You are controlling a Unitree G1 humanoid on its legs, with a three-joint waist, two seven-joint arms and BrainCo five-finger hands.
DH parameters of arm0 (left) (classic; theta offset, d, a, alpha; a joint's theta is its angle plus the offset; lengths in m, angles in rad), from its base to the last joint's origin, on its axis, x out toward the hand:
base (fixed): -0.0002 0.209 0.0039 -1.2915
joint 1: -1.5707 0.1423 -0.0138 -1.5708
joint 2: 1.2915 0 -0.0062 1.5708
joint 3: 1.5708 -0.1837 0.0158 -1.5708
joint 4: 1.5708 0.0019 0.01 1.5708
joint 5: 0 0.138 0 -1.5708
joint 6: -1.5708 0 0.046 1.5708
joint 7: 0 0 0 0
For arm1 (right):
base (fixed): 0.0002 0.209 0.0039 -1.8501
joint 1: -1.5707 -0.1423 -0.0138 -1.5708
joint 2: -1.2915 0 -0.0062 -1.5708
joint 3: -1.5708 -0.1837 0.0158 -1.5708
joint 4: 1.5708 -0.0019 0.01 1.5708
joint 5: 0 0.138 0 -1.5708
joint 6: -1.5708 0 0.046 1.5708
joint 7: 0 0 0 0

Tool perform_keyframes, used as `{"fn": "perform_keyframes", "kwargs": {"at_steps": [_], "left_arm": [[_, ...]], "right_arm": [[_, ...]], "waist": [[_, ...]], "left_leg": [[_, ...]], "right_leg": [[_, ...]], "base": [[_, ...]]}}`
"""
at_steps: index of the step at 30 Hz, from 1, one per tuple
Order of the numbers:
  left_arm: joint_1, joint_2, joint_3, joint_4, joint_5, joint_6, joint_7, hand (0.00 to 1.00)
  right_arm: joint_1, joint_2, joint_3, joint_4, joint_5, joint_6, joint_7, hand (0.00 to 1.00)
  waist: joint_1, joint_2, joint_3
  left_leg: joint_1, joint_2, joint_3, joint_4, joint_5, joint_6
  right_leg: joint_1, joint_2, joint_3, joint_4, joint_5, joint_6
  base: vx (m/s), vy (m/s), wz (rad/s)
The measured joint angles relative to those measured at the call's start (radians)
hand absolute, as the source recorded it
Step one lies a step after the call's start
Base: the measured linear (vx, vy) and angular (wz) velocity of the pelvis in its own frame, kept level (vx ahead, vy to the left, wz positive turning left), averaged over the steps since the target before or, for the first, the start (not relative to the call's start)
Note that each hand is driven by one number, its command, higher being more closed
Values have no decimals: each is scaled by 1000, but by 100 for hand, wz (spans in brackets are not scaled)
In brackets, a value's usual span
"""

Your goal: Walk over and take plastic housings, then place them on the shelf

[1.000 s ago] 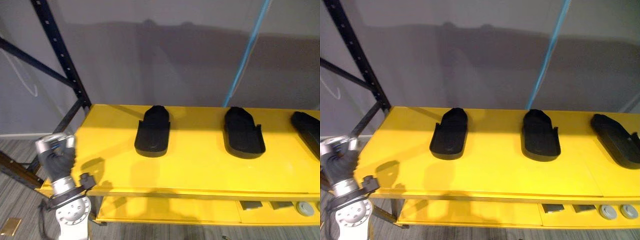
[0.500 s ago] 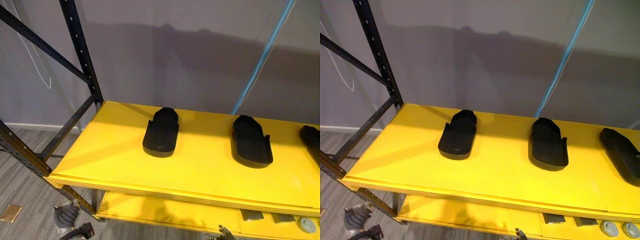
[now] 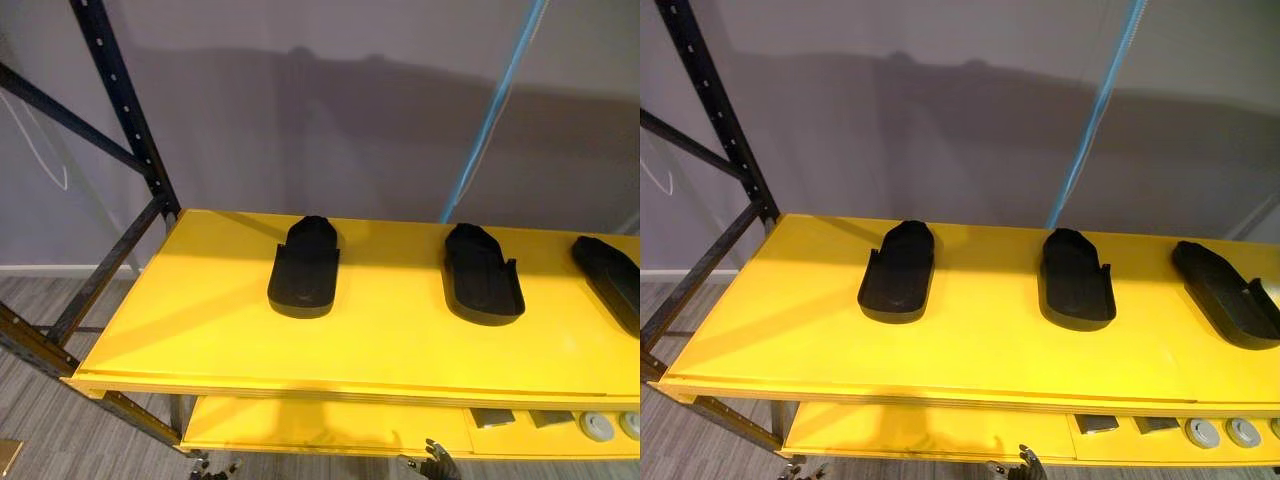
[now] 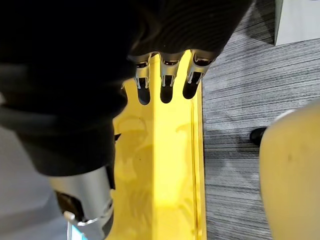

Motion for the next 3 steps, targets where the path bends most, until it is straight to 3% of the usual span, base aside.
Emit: {"fn": "perform_keyframes", "kwargs": {"at_steps": [3], "left_arm": [[-24, 17, -31, 43, 1, 0, -1, 0]], "right_arm": [[-26, -8, -22, 29, 0, 0, -2, 0]], "waist": [[-5, 12, 8]], "left_leg": [[6, 0, 12, 3, -4, -2]], "right_leg": [[-6, 2, 16, 0, 1, 0]], "base": [[-5, 6, -15]]}}
